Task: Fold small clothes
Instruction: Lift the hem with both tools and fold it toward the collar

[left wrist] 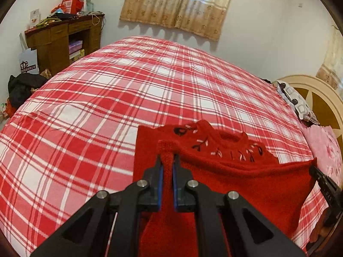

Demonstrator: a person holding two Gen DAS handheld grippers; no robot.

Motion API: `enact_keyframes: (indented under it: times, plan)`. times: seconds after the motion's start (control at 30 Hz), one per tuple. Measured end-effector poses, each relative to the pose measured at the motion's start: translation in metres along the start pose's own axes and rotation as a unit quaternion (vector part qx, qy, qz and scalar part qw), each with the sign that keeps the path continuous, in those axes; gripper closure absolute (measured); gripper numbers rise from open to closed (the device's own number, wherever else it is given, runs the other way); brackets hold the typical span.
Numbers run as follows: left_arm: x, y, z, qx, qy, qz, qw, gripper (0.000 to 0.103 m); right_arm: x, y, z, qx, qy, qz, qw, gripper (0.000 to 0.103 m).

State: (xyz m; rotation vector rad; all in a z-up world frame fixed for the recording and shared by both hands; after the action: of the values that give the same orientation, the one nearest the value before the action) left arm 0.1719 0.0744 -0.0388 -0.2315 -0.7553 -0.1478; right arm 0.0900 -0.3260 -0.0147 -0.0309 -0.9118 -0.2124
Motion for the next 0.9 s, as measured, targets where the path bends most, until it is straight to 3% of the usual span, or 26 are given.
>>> enact_keyframes:
  times: [0.33,0.5,0.77,0.83,0.9]
  plan:
    - [0.05,0.0,-0.039,0.023,-0.007,0.005,0.9997,0.096,0.037,-0.003,-0.07,-0.028,-0.008,-0.036,0.999,0.097]
    - [0.065,0.003,-0.077,0.028,0.0,0.014,0.9995,0.096,0.033,-0.011,-0.118,-0.042,0.008,-0.07,0.997,0.097]
    - [0.047,0.017,-0.148,0.061,0.045,0.021,0.9969,0.095,0.009,-0.016,-0.177,-0.053,0.065,-0.068,0.994,0.097]
    - [0.038,0.019,-0.159,0.063,0.068,0.024,0.9954,0.091,0.007,-0.018,-0.182,-0.054,0.079,-0.072,0.993,0.097]
    - [0.039,0.022,-0.156,0.063,0.065,0.033,0.9953,0.086,0.005,-0.018,-0.19,-0.056,0.098,-0.072,0.991,0.097]
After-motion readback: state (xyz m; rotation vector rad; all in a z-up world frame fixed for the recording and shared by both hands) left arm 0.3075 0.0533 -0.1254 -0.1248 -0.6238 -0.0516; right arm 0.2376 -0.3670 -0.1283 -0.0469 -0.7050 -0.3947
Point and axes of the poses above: each gripper's, at about its wrist camera, not at the fingertips, and z roughly against the way its jaws point, y to its left, x to its top, the point moved 3 cm from there along -z, roughly the way its jaws point, and after that the axes turned 8 degrees about -z, right-handed, at the moved point
